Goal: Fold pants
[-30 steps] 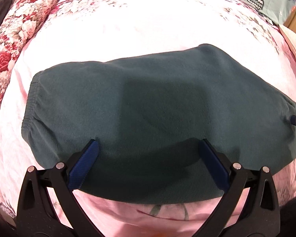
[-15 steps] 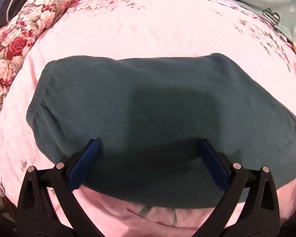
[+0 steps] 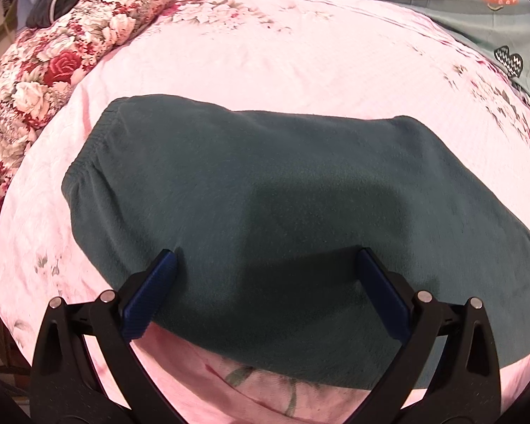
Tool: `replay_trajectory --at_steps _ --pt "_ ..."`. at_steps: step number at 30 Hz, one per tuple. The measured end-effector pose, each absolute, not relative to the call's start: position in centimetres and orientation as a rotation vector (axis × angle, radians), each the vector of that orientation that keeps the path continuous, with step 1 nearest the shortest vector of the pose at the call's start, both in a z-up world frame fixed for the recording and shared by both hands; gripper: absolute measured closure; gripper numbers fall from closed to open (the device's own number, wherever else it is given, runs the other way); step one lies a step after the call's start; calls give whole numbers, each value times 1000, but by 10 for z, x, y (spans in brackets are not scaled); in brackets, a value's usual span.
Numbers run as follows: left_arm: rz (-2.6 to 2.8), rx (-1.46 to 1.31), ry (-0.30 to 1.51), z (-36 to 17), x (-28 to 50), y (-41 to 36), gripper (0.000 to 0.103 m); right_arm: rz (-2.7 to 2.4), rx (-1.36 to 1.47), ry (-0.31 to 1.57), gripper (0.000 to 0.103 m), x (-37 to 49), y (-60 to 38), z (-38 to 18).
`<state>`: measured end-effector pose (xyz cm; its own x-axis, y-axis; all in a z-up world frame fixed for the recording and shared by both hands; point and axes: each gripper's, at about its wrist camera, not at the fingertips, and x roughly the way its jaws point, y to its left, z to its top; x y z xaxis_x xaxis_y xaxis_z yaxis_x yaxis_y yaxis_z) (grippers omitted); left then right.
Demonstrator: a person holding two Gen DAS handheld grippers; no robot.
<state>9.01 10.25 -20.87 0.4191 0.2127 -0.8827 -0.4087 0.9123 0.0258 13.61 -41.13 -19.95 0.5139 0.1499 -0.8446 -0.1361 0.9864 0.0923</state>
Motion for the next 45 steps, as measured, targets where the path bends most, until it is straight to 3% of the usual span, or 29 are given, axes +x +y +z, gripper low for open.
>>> replay_trajectory --at_steps 1,10,15,16,17,19,21,31,37,39,41,45 --pt "403 -209 1064 -209 89 102 2 183 -2 1014 102 136 -410 -198" --pt "470 -238 1060 -208 89 99 2 220 72 900 102 143 -430 -164" --pt "502 -247 1060 -209 90 99 2 219 69 1036 102 165 -429 -202" --pt "505 -247 1061 -209 90 99 2 210 84 1062 97 165 -432 -208" --pt "509 -248 1063 -210 91 99 2 199 107 1063 82 163 -435 -206" --pt "514 -249 1064 -210 91 99 2 206 241 1045 67 152 -452 -195" --pt "521 -249 1061 -211 90 98 2 236 407 1031 65 135 -471 -187" --pt "541 -255 1039 -211 88 98 2 223 606 1149 65 80 -472 -220" --pt "541 -256 1036 -211 88 96 2 186 718 1087 64 83 -467 -228" --pt "539 -257 1035 -211 89 96 2 161 718 1074 70 82 -468 -230" --pt "539 -257 1035 -211 88 96 2 143 743 1065 90 79 -472 -233" --pt "535 -260 1033 -211 89 96 2 126 760 1027 94 72 -470 -229"
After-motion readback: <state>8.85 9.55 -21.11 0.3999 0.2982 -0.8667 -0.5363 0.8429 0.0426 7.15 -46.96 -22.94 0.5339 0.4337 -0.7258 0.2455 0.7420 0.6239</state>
